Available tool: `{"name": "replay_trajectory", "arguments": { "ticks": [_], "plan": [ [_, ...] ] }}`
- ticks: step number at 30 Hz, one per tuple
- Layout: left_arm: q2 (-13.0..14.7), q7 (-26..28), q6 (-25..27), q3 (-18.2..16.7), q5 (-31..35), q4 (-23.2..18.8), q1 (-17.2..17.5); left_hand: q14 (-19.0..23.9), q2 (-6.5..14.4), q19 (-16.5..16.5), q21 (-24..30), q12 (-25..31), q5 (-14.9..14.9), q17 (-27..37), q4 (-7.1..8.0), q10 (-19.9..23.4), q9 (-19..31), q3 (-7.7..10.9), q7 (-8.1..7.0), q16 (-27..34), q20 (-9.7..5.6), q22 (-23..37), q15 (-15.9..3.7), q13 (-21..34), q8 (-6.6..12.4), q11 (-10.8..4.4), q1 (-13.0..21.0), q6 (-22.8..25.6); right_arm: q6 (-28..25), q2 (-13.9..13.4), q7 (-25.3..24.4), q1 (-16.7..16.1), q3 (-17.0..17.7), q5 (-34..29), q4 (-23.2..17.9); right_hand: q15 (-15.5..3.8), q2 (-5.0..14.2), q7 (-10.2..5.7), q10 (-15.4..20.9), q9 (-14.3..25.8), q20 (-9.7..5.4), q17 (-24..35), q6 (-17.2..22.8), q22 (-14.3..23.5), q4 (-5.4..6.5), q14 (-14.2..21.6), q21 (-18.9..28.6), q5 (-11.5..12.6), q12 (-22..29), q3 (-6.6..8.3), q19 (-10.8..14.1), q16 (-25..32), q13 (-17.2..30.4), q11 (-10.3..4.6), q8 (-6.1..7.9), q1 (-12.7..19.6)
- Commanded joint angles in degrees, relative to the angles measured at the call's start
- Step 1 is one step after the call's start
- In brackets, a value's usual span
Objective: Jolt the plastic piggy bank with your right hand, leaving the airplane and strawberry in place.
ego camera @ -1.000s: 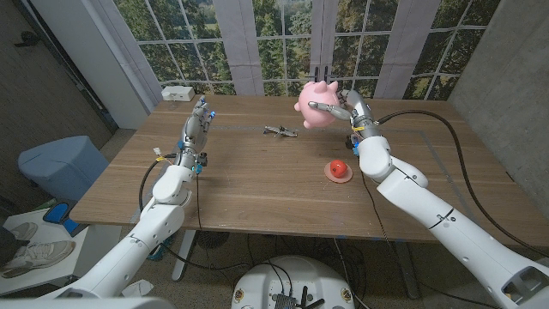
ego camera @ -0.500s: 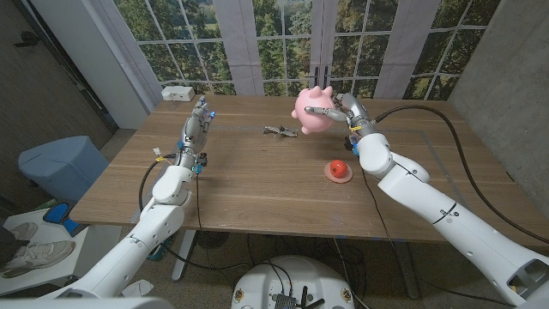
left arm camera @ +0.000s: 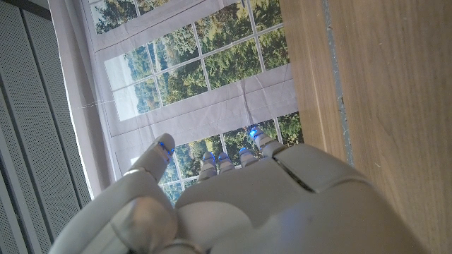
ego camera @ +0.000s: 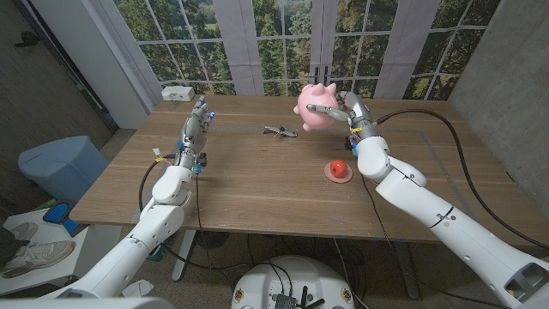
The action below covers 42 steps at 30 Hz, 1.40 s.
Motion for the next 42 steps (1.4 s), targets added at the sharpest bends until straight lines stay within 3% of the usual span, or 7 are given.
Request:
{"name": "replay_trajectory", "arguments": {
  "ticks": [1,11,17,32,37,42],
  "plan": [
    [0.0,0.0,-0.1,-0.1,0.0,0.3,-0.1,-0.2,2.4,0.4,-0.1,-0.1,0.0,0.1,-0.32,0.0,0.3,0.13,-0.27,0.0,-5.17,0.3,-4.59,0.1,0.09,-0.04,0.7,0.1,9.1,5.6,-16.6,-2.3,1.3,-5.9,4.9,-15.99,24.21,-16.48,18.3,4.0,-4.20,0.3,19.7,0.0,0.96,8.2,0.7,0.1,-0.2,4.18,-0.6,-0.2,9.1,-17.86,0.32,23.7],
    [0.0,0.2,0.0,-0.1,0.2,0.5,-0.4,-0.2,2.5,0.4,-0.1,-0.1,0.0,0.1,-0.34,0.0,0.3,0.09,-0.23,0.0,-5.16,0.3,-4.59,0.1,0.09,0.06,0.7,0.1,19.3,14.2,-34.2,-1.9,2.3,-10.1,14.8,-16.01,24.26,-16.42,18.5,4.0,-4.10,0.3,19.7,-0.3,0.92,8.5,1.4,0.0,-0.4,4.12,-0.5,-0.3,9.0,-17.90,0.29,23.8],
    [0.0,0.1,-0.1,-0.2,0.1,0.6,-0.5,-0.2,2.5,0.5,-0.1,-0.1,0.0,0.1,-0.35,0.0,0.3,0.04,-0.24,0.0,-5.13,0.3,-4.60,0.1,0.10,0.02,0.7,0.1,23.3,19.6,-36.7,-2.5,5.8,-12.9,18.0,-16.01,24.23,-16.24,18.7,4.0,-3.82,0.3,19.8,-0.5,0.87,8.7,1.9,0.0,-0.6,4.07,-0.5,-0.4,8.9,-17.76,0.23,23.8],
    [-0.1,-0.5,-0.2,-0.1,-0.2,1.4,-1.2,-0.2,2.5,0.4,-0.2,-0.1,0.1,0.1,-0.37,0.0,0.3,-0.06,-0.26,0.0,-5.19,0.3,-4.55,0.1,0.09,0.05,0.8,0.1,22.5,18.1,-35.6,-1.9,4.8,-12.1,17.6,-15.95,24.26,-16.15,18.9,4.2,-3.72,0.3,19.9,-0.9,0.88,9.0,2.9,0.0,-0.9,4.00,-0.9,-0.7,9.1,-17.66,0.18,23.8],
    [0.0,-0.4,-0.1,-0.1,-0.1,1.4,-1.2,-0.2,2.5,0.4,-0.2,-0.1,0.1,0.1,-0.37,0.0,0.3,-0.07,-0.25,0.0,-5.19,0.3,-4.61,0.1,0.09,0.05,0.8,0.1,21.7,16.1,-32.7,-2.0,4.3,-11.6,16.3,-15.93,24.15,-16.21,18.8,4.1,-3.88,0.3,19.8,-1.0,0.88,9.0,3.1,0.0,-0.9,3.92,-1.1,-0.8,9.3,-17.78,0.11,23.8],
    [0.1,-0.3,0.1,-0.1,-0.1,1.1,-1.1,-0.3,2.5,0.4,-0.2,-0.1,0.1,0.1,-0.37,0.0,0.3,-0.09,-0.29,0.0,-5.20,0.3,-4.68,0.1,0.07,0.04,0.8,0.0,20.7,12.1,-26.0,-2.4,3.9,-10.3,13.5,-15.96,24.11,-16.30,18.7,4.2,-4.05,0.3,19.8,-1.0,0.90,9.0,3.4,0.0,-1.0,3.86,-1.3,-1.0,9.6,-17.86,0.09,23.7]
  ]
}}
